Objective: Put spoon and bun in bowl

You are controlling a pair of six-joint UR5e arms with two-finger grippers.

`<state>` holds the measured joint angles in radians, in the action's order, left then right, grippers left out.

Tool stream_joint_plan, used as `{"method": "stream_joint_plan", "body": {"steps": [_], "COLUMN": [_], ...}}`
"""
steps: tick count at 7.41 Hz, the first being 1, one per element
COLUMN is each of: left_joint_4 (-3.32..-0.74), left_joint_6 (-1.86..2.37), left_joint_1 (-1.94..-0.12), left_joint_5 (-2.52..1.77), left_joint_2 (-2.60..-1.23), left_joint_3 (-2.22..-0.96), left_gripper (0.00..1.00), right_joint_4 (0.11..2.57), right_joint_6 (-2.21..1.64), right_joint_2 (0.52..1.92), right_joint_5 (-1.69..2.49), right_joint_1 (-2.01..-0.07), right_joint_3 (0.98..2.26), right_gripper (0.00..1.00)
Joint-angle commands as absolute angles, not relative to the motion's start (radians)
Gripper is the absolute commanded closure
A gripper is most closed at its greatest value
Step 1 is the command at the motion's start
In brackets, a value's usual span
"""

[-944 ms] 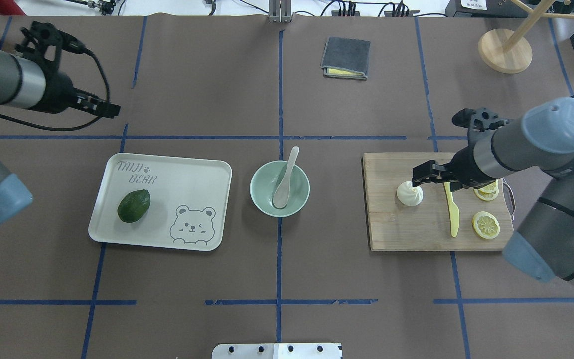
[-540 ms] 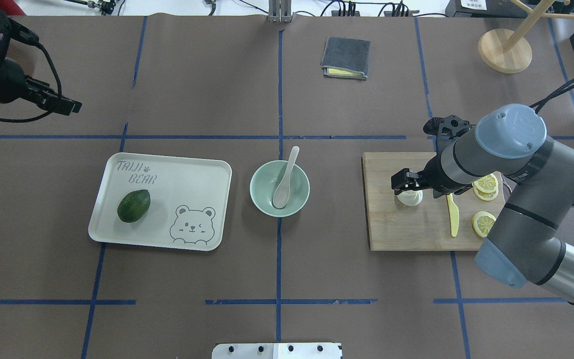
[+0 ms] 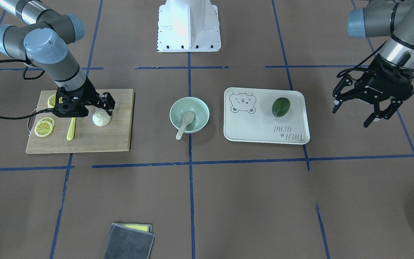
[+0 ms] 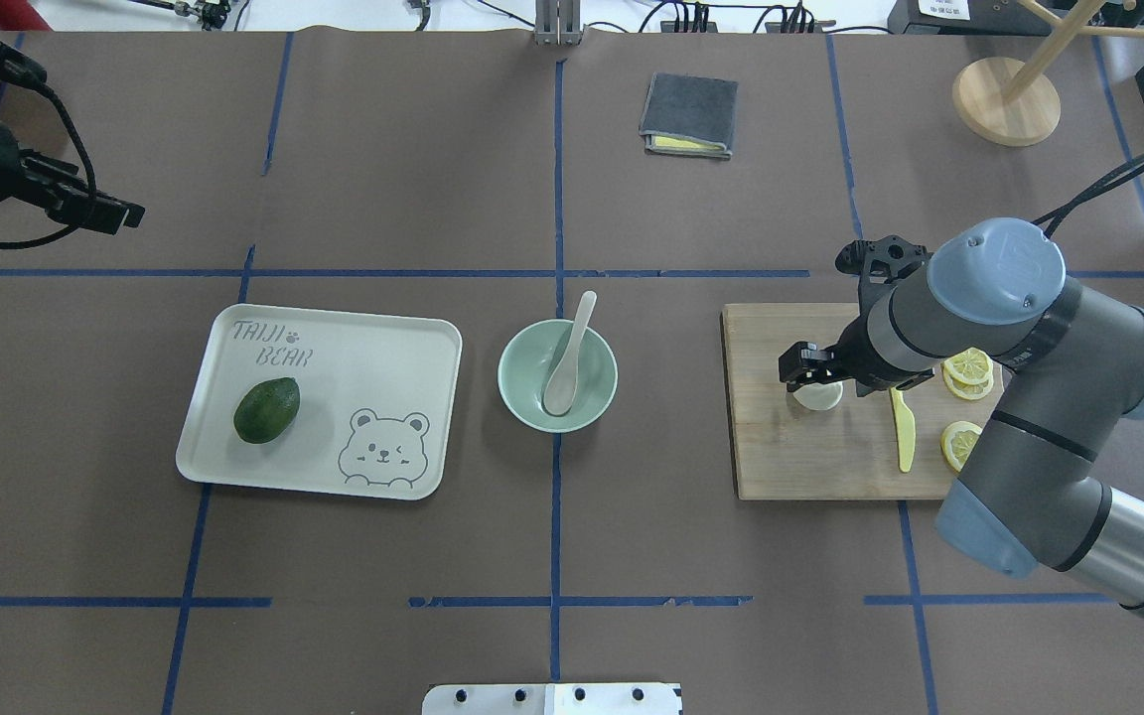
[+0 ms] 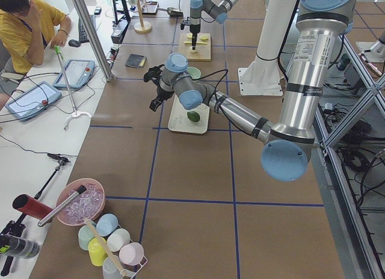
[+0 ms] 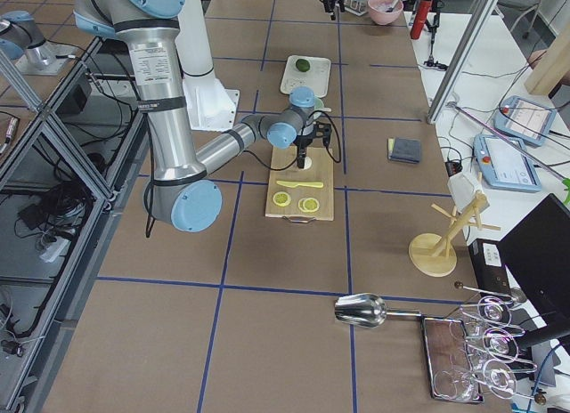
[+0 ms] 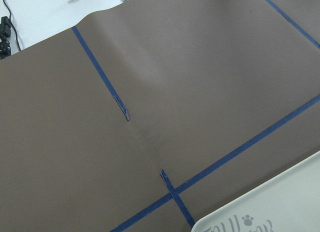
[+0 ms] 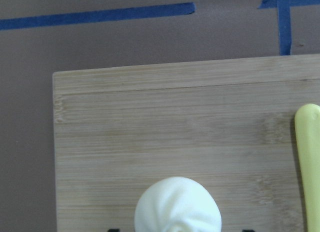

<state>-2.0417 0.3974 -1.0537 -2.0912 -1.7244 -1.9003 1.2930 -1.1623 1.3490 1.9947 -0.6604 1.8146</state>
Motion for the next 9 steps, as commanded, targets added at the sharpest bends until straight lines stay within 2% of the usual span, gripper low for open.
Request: {"method": "stream_joint_plan", "body": {"steps": [1,2,3,4,6,9], "left_joint_4": [-2.042,-2.042,-2.042,-2.042,-2.042,-2.042], "left_joint_6": [0.396,0.396,0.396,0.396,0.396,0.396], "left_joint_1": [-1.054,-1.055,-1.054,-1.054,-1.054,-1.054], "left_joint_5": [-2.091,-2.091,-2.089,-2.089,-2.089,-2.089], "left_joint_2": [-1.723,-1.723,-1.721,-1.723,-1.721,-1.721], "left_joint_3": [-1.901,-1.902,-1.901,-1.901,-1.901,-1.901], "left_gripper": [0.08,0.08,0.08,0.08,0.08,0.08], "right_joint_4": [1.293,1.292,1.293,1.293,1.293,1.296], "right_joint_6": [-1.161,-1.161,-1.161,-1.163,-1.166,-1.177], "right_joint_2": [1.344,1.344,1.344,1.344,1.344,1.338], "right_joint_5": [1.965,1.948,1.948,1.948,1.948,1.953], "right_joint_1": [-0.647,-0.643,-0.641,-0.644,-0.643,-0.653], "right_joint_3": [1.809,1.799,1.802,1.804,1.807,1.847], "right_gripper": [0.15,0.17,0.29,0.51,0.68,0.69]}}
